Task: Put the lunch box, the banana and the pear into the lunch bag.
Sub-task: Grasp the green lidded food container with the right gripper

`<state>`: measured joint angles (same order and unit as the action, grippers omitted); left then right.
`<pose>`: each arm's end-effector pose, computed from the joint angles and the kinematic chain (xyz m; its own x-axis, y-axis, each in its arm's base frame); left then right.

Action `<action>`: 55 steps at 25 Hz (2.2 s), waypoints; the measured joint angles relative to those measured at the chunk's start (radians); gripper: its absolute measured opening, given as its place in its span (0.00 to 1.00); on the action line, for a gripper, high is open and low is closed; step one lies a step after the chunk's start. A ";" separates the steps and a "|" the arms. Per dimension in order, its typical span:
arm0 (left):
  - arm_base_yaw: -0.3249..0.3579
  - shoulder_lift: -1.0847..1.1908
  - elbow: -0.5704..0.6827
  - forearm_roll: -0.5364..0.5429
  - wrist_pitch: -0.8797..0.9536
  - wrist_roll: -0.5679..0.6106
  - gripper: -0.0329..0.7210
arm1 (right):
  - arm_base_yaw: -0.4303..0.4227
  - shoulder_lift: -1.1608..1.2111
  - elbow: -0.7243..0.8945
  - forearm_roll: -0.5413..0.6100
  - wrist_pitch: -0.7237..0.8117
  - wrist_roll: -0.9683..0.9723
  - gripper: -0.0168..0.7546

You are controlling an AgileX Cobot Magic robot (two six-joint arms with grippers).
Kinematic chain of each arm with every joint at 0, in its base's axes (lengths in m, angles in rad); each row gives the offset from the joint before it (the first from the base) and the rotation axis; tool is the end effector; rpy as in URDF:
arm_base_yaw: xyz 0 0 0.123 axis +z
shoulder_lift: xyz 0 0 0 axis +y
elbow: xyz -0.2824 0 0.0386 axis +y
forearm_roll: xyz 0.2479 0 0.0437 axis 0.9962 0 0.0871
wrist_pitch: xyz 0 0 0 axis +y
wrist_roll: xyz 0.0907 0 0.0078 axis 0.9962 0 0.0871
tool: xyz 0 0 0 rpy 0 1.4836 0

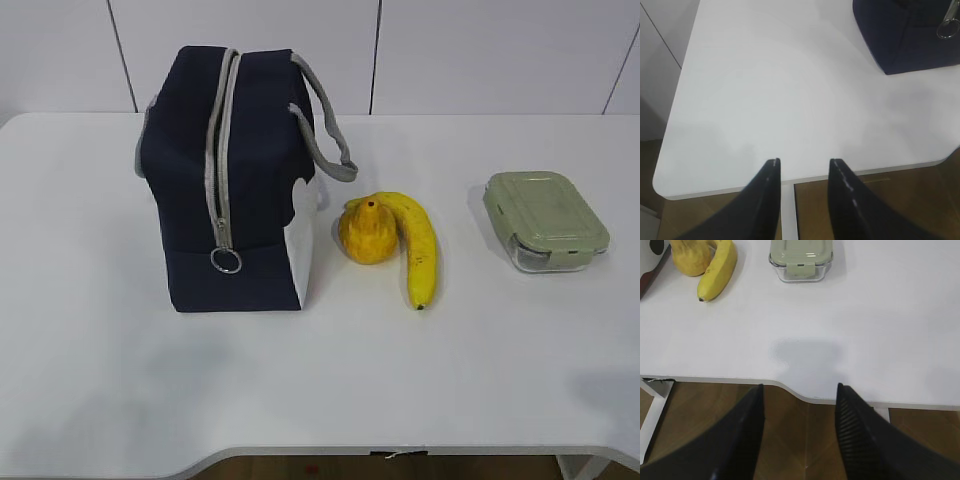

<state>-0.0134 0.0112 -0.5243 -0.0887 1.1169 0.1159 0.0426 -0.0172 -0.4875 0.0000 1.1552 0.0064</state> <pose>-0.0086 -0.0071 0.2797 -0.4847 0.0831 -0.8707 0.1202 0.9924 0.0278 -0.0103 -0.0004 0.2661 -0.5338 -0.0163 -0.8455 -0.0392 0.9992 0.0054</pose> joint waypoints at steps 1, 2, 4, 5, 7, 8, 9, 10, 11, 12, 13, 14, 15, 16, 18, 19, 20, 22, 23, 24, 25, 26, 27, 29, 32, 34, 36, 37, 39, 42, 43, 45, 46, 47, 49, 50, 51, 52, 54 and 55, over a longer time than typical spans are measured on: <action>0.000 0.000 0.000 0.000 0.000 0.000 0.37 | 0.000 0.000 0.000 0.000 0.000 0.000 0.51; 0.000 0.000 0.000 0.000 0.000 0.000 0.37 | 0.000 0.000 0.000 0.000 0.000 0.000 0.51; 0.000 0.000 0.000 0.000 0.000 0.000 0.37 | 0.000 0.000 0.000 0.000 0.000 0.000 0.51; 0.000 0.000 0.000 0.000 0.000 0.000 0.37 | 0.000 0.000 0.000 0.000 0.000 0.000 0.51; 0.000 0.000 0.000 0.000 0.000 0.000 0.37 | 0.000 0.000 0.000 0.000 0.000 0.000 0.51; 0.000 0.000 0.000 0.000 0.000 0.000 0.37 | 0.000 0.000 0.000 0.000 0.000 0.000 0.51; 0.000 0.000 0.000 0.000 0.000 0.000 0.37 | 0.000 0.000 0.000 0.000 0.000 0.000 0.51; 0.000 0.000 0.000 0.000 0.000 0.000 0.37 | 0.000 0.000 0.000 0.000 0.000 0.000 0.51; 0.000 0.000 0.000 0.000 0.000 0.000 0.37 | 0.000 0.000 0.000 0.000 0.000 0.000 0.51; 0.000 0.000 0.000 0.000 0.000 0.000 0.37 | 0.000 0.000 0.000 0.000 0.000 0.000 0.51; 0.000 0.000 0.000 0.000 0.000 0.000 0.37 | 0.000 0.000 0.000 -0.005 0.000 0.000 0.51; 0.000 0.000 0.000 0.000 0.000 0.000 0.37 | 0.000 0.000 0.000 -0.005 0.000 0.000 0.51; 0.000 0.000 0.000 0.000 0.000 0.000 0.37 | 0.000 0.000 0.000 0.000 0.000 0.000 0.51; 0.000 0.000 0.000 0.000 0.000 0.000 0.37 | 0.000 0.000 0.000 0.000 0.000 0.000 0.51; 0.000 0.000 0.000 0.000 0.000 0.000 0.37 | 0.000 0.000 0.000 0.000 0.000 0.000 0.51; 0.000 0.000 0.000 0.000 0.000 0.000 0.37 | 0.000 0.000 0.000 0.000 0.000 0.000 0.51; 0.000 0.000 0.000 0.000 0.000 0.000 0.37 | 0.000 0.000 0.000 0.000 0.000 0.000 0.51; 0.000 0.000 0.000 0.000 0.000 0.000 0.37 | 0.000 0.000 0.000 0.000 0.000 0.000 0.51; 0.000 0.000 0.000 0.000 0.000 0.000 0.37 | 0.000 0.000 0.000 0.000 0.000 0.000 0.51; 0.000 0.000 0.000 0.000 0.000 0.000 0.37 | 0.000 0.000 0.000 0.000 0.000 0.000 0.51; 0.000 0.000 0.000 0.000 0.000 0.000 0.37 | 0.000 0.000 0.000 0.000 0.000 0.000 0.51; 0.000 0.000 0.000 0.000 0.000 0.000 0.37 | 0.000 0.000 0.000 0.000 0.000 0.000 0.51; 0.000 0.000 0.000 0.000 0.000 0.000 0.37 | 0.000 0.000 0.000 0.000 0.000 0.000 0.51; 0.000 0.000 0.000 0.000 0.000 0.000 0.37 | 0.000 0.000 0.000 0.000 0.000 0.000 0.51; 0.000 0.000 0.000 0.000 0.000 0.000 0.37 | 0.000 0.004 -0.028 0.015 0.006 0.000 0.51; 0.000 0.000 0.000 0.000 0.000 0.000 0.37 | 0.000 0.044 -0.055 0.030 0.006 0.002 0.51; 0.000 0.000 0.000 0.000 0.000 0.000 0.37 | 0.000 0.095 -0.079 0.039 0.006 0.002 0.51; 0.000 0.000 0.000 -0.002 0.000 0.000 0.37 | 0.000 0.126 -0.088 0.041 0.006 0.002 0.51; 0.000 0.000 0.000 -0.004 0.000 0.000 0.37 | 0.000 0.184 -0.105 0.041 0.006 0.002 0.51; 0.000 0.000 0.000 -0.006 0.000 0.000 0.37 | 0.000 0.276 -0.129 0.041 0.006 0.009 0.51; 0.000 0.000 0.000 -0.006 0.000 0.000 0.37 | 0.000 0.309 -0.137 0.042 0.004 0.020 0.51; 0.000 0.000 0.000 -0.008 0.000 0.000 0.37 | 0.000 0.377 -0.151 0.042 0.004 0.039 0.51; 0.000 0.000 0.000 -0.008 0.000 0.000 0.37 | 0.000 0.403 -0.160 0.042 0.004 0.046 0.51; 0.000 0.000 0.000 -0.008 0.000 0.000 0.37 | 0.000 0.434 -0.170 0.042 0.004 0.050 0.51; 0.000 0.000 0.000 -0.008 0.000 0.000 0.37 | 0.000 0.483 -0.189 0.042 0.001 0.054 0.51; 0.000 0.000 0.000 -0.008 0.000 0.000 0.37 | 0.000 0.507 -0.200 0.044 -0.003 0.056 0.51; 0.000 0.000 0.000 -0.008 0.000 0.000 0.37 | 0.000 0.533 -0.210 0.043 -0.011 0.060 0.51; 0.000 0.000 0.000 -0.008 0.000 0.000 0.37 | 0.000 0.559 -0.220 0.043 -0.024 0.063 0.51; 0.000 0.000 0.000 -0.008 0.000 0.000 0.37 | 0.000 0.610 -0.244 0.043 -0.048 0.068 0.51; 0.000 0.000 0.000 -0.008 0.000 0.000 0.37 | 0.000 0.640 -0.258 0.041 -0.056 0.071 0.51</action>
<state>-0.0134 0.0112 -0.5243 -0.0962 1.1169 0.1159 0.0426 0.6232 -0.7457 0.0411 1.0991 0.0772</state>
